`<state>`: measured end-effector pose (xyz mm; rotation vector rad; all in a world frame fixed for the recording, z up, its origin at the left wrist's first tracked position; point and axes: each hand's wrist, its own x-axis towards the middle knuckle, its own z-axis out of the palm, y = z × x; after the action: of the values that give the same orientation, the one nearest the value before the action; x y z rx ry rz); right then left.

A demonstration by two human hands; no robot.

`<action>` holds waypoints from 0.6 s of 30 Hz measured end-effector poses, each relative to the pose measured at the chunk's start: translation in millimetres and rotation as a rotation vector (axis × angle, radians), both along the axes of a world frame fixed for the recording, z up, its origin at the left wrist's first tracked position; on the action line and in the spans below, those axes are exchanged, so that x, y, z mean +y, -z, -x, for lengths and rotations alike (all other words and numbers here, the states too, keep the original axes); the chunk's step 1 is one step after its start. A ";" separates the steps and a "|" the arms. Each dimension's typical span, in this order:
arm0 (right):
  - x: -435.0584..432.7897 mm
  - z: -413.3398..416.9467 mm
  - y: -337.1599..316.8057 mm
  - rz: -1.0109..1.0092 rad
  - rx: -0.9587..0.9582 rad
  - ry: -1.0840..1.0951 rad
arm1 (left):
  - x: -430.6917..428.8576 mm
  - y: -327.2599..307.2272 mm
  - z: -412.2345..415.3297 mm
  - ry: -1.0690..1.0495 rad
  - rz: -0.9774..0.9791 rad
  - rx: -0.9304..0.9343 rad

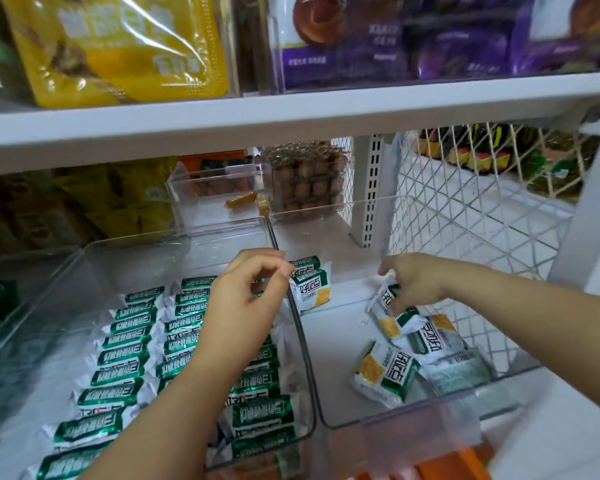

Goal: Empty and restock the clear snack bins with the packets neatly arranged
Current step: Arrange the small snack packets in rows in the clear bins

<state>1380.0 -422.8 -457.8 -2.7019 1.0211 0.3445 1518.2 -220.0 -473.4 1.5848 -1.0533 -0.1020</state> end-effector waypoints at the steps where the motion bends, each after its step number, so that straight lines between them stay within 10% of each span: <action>1: 4.1 -1.6 0.6 0.023 -0.060 -0.066 | 0.2 0.0 0.1 -0.001 -0.001 -0.002; 18: 33.9 -62.8 30.8 0.215 -0.398 -0.520 | 0.2 -0.9 -2.0 -0.001 -0.001 -0.040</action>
<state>1442.8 -388.9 -488.6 -3.0225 0.2515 -0.2322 1520.2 -219.8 -472.4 1.5941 -1.0835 -0.0698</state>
